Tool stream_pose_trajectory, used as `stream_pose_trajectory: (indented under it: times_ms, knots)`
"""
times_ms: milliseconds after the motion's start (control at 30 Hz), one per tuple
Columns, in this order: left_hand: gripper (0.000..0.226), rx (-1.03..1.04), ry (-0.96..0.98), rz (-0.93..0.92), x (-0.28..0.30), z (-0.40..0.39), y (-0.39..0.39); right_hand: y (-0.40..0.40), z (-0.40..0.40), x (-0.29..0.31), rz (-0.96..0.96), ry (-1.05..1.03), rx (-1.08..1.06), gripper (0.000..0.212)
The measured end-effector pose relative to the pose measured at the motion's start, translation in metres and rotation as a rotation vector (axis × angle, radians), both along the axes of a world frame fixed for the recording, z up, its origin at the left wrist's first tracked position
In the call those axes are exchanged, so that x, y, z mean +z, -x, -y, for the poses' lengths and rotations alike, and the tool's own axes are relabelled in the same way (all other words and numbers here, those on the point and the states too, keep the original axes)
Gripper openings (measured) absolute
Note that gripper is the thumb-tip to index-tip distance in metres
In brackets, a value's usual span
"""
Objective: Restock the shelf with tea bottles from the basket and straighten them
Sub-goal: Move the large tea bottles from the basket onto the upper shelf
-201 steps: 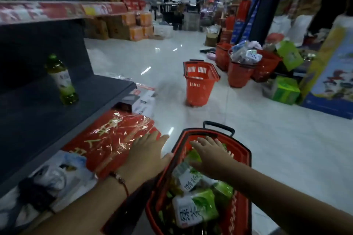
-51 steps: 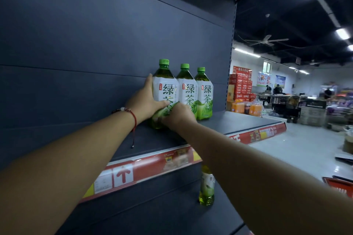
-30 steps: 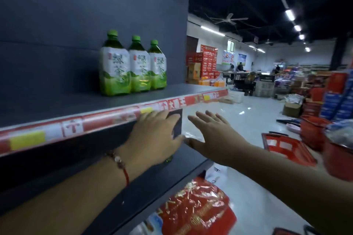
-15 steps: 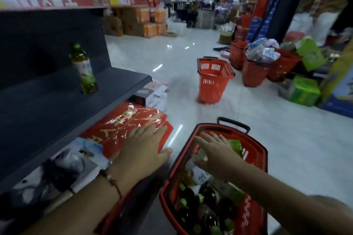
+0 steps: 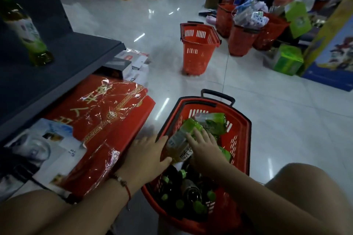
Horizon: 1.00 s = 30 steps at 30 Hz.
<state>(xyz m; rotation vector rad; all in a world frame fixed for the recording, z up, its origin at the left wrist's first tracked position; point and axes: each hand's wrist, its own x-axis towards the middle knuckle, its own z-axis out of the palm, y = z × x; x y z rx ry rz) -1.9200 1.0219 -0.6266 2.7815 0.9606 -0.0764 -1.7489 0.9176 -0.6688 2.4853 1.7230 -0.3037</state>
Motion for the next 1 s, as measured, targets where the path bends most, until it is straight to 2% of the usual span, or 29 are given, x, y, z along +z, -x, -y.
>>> stream_pose_trajectory:
  times_ms: [167, 533, 700, 867, 1000]
  knots:
    - [0.068, -0.025, 0.017, 0.026, -0.004, -0.011, -0.011, -0.015, -0.029, -0.01, 0.145, 0.072, 0.137, 0.101]
    - [0.063, -0.074, 0.045, 0.071, -0.01, -0.024, -0.027, -0.042, -0.1, 0.001, 0.376, 0.298, 0.345, 0.102]
    - [0.057, -0.064, 0.029, 0.055, -0.012, -0.028, -0.028, -0.046, -0.108, -0.006, 0.283, 0.367, 0.352, 0.113]
    - [0.053, -0.047, 0.04, -0.007, -0.015, -0.031, -0.025, -0.045, -0.087, 0.003, 0.293, 0.317, 0.348, 0.108]
    - [0.053, -0.047, 0.035, -0.019, -0.014, -0.031, -0.02, -0.043, -0.067, 0.004, 0.153, 0.282, 0.264, 0.106]
